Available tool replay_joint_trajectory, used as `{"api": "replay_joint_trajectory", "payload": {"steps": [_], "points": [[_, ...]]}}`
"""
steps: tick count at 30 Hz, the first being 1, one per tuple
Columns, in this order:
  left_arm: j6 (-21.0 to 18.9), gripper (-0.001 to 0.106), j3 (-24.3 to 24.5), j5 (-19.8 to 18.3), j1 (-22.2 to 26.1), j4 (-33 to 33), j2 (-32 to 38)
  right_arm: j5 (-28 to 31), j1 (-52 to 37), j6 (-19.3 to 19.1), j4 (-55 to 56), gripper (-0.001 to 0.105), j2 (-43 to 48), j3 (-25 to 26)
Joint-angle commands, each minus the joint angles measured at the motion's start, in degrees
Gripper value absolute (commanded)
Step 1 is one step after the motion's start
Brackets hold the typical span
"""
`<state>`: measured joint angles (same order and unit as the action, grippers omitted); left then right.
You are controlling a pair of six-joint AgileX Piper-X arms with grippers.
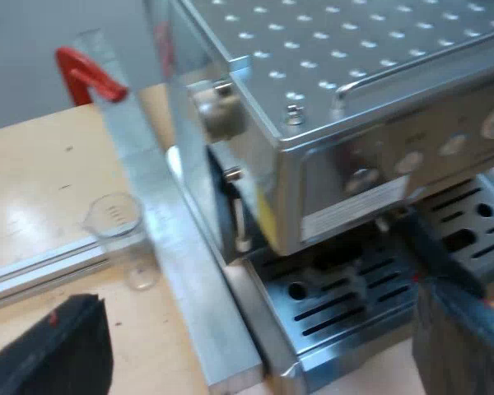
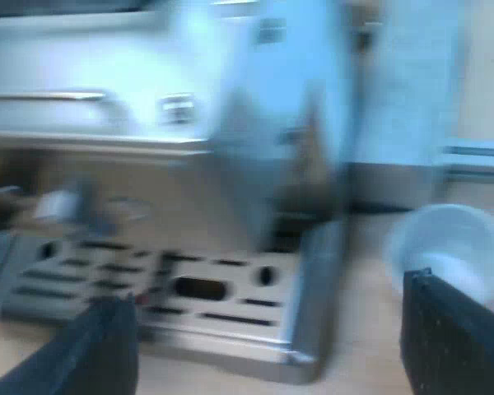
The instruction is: Put the handle in the coffee machine
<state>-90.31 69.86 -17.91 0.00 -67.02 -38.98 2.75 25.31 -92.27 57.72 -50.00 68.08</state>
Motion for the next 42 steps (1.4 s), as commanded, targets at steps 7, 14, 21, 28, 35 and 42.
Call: {"api": "replay_joint_trajectory", "payload": {"steps": [7, 14, 21, 28, 35, 42], "points": [[-0.96, 0.077, 0.47, 2.31, -0.09, -4.98, 0.37, -0.50, -15.58, -8.55, 4.70, 0.067, 5.97, 0.53], [1.94, 0.077, 0.47, 2.31, -0.09, -5.22, 5.38, 0.12, -24.06, -14.69, 9.02, 0.067, 11.57, 0.42], [5.36, 0.077, 0.47, 2.31, -0.09, -5.22, 13.57, -0.04, -24.66, -14.67, 10.53, 0.067, 19.78, 0.42], [5.36, 0.077, -0.60, 2.31, -0.09, -5.22, 21.58, -0.04, -24.66, -14.49, 10.75, 0.067, 30.28, 0.42], [5.36, 0.077, -5.35, 2.31, -0.09, -6.64, 29.78, -0.44, -24.66, -14.62, 11.65, 0.067, 38.25, 0.42], [5.36, 0.077, -10.62, 2.31, -0.09, -11.52, 37.65, -3.44, -24.66, -14.62, 14.43, 0.067, 44.04, 0.54]]}}
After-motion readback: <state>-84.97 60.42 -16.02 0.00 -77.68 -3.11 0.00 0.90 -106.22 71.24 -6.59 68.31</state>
